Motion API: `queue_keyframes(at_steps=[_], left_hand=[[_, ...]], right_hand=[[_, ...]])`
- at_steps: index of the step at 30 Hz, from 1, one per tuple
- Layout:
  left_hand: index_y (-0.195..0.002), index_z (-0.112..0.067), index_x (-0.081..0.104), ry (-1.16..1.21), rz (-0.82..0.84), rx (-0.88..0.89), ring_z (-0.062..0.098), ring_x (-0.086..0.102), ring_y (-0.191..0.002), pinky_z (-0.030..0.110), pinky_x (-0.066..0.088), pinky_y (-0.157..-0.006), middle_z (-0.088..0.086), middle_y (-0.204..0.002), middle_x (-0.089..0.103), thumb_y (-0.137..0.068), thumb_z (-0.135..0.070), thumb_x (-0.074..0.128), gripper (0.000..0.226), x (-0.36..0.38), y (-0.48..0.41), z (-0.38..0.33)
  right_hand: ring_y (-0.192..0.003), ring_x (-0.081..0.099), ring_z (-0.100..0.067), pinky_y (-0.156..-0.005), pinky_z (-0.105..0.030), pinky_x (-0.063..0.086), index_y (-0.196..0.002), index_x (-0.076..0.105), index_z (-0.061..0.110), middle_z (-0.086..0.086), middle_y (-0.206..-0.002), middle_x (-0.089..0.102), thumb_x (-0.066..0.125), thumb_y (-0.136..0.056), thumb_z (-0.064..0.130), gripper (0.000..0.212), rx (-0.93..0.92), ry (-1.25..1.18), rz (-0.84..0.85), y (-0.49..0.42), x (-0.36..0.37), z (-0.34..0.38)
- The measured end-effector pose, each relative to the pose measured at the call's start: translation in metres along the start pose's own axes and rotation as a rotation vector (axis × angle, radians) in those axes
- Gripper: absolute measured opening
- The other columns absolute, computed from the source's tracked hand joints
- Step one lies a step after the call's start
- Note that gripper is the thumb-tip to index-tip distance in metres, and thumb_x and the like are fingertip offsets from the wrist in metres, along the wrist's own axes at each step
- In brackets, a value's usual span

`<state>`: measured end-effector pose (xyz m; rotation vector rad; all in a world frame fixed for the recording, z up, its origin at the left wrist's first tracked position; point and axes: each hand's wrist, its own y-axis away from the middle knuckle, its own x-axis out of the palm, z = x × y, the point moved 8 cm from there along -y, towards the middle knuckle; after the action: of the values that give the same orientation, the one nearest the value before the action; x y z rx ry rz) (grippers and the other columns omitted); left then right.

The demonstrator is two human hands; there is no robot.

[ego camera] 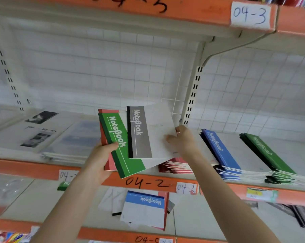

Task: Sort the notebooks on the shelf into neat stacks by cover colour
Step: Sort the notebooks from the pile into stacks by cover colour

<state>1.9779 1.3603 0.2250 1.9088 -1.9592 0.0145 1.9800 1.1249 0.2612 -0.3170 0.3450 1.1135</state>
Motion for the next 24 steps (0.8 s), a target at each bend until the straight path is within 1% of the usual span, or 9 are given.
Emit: queue_keyframes(at_steps=[2,5,8,12,14,16,18,21,24], left_hand=[[-0.094,-0.012,0.058,-0.019,-0.029,-0.002,0.018,0.059,-0.073,0.03,0.041,-0.059,0.004,-0.085,0.063,-0.093,-0.006,0.051,0.009,-0.025,-0.005,-0.007],[-0.107,-0.012,0.057,-0.043,-0.069,0.01,0.018,0.058,-0.076,0.03,0.04,-0.059,0.004,-0.088,0.063,-0.093,-0.005,0.052,0.016,-0.063,-0.014,-0.019],[-0.114,-0.014,0.055,-0.058,-0.098,-0.004,0.025,0.06,-0.086,0.031,0.041,-0.061,0.009,-0.104,0.064,-0.093,-0.007,0.052,0.023,-0.097,-0.024,-0.025],[-0.119,-0.016,0.054,-0.089,-0.094,-0.009,0.028,0.057,-0.097,0.033,0.045,-0.064,0.01,-0.111,0.061,-0.093,-0.009,0.053,0.027,-0.127,-0.032,-0.036],[-0.118,-0.015,0.055,-0.091,-0.076,-0.014,0.028,0.057,-0.097,0.037,0.046,-0.072,0.01,-0.112,0.062,-0.093,-0.01,0.054,0.026,-0.137,-0.034,-0.042],[-0.116,-0.015,0.056,-0.082,-0.058,-0.013,0.028,0.058,-0.095,0.037,0.045,-0.074,0.01,-0.112,0.062,-0.092,-0.01,0.055,0.024,-0.145,-0.035,-0.047],[-0.117,-0.016,0.057,-0.081,-0.045,0.0,0.028,0.059,-0.096,0.035,0.045,-0.071,0.009,-0.112,0.064,-0.091,-0.011,0.056,0.026,-0.151,-0.037,-0.053],[-0.111,-0.019,0.059,-0.083,-0.013,0.01,0.03,0.058,-0.106,0.044,0.046,-0.085,0.008,-0.115,0.064,-0.09,-0.011,0.058,0.022,-0.153,-0.041,-0.056],[-0.101,-0.024,0.06,-0.089,0.029,0.006,0.031,0.057,-0.108,0.049,0.045,-0.091,0.007,-0.115,0.064,-0.09,-0.009,0.058,0.018,-0.147,-0.043,-0.056]], right_hand=[[-0.084,0.057,-0.023,-0.068,-0.028,0.045,-0.108,0.053,0.006,-0.009,-0.099,0.058,0.061,-0.085,0.007,0.024,0.022,0.002,-0.022,-0.004,0.01,0.001],[-0.084,0.058,-0.025,-0.066,-0.031,0.047,-0.101,0.051,0.01,-0.01,-0.095,0.057,0.061,-0.084,0.005,0.02,0.03,0.041,-0.045,-0.008,0.018,0.003],[-0.091,0.061,-0.031,-0.071,-0.034,0.049,-0.109,0.057,0.001,-0.016,-0.102,0.06,0.06,-0.083,0.002,0.026,0.022,0.116,-0.097,-0.011,0.023,0.009],[-0.098,0.06,-0.032,-0.07,-0.029,0.044,-0.11,0.063,-0.001,-0.018,-0.106,0.065,0.058,-0.084,0.004,0.026,0.038,0.341,-0.143,-0.011,0.033,0.018],[-0.089,0.061,-0.03,-0.063,-0.025,0.043,-0.104,0.064,-0.001,-0.016,-0.097,0.066,0.058,-0.084,0.007,0.022,0.054,0.43,-0.134,-0.01,0.044,0.022],[-0.066,0.056,-0.022,-0.049,-0.022,0.039,-0.082,0.059,-0.001,-0.01,-0.076,0.06,0.059,-0.086,0.01,0.012,0.085,0.533,-0.112,-0.009,0.057,0.023],[-0.055,0.046,-0.014,-0.044,-0.02,0.032,-0.067,0.046,0.005,-0.005,-0.068,0.052,0.058,-0.088,0.012,0.025,0.118,0.636,-0.116,-0.008,0.068,0.02],[-0.073,0.053,-0.022,-0.059,-0.026,0.041,-0.085,0.055,0.004,-0.01,-0.091,0.06,0.057,-0.087,0.015,0.011,0.133,0.739,-0.102,-0.002,0.082,0.018],[-0.099,0.055,-0.031,-0.076,-0.036,0.048,-0.119,0.054,0.006,-0.014,-0.115,0.055,0.059,-0.086,0.021,0.036,0.112,0.842,-0.107,0.003,0.084,0.014]])
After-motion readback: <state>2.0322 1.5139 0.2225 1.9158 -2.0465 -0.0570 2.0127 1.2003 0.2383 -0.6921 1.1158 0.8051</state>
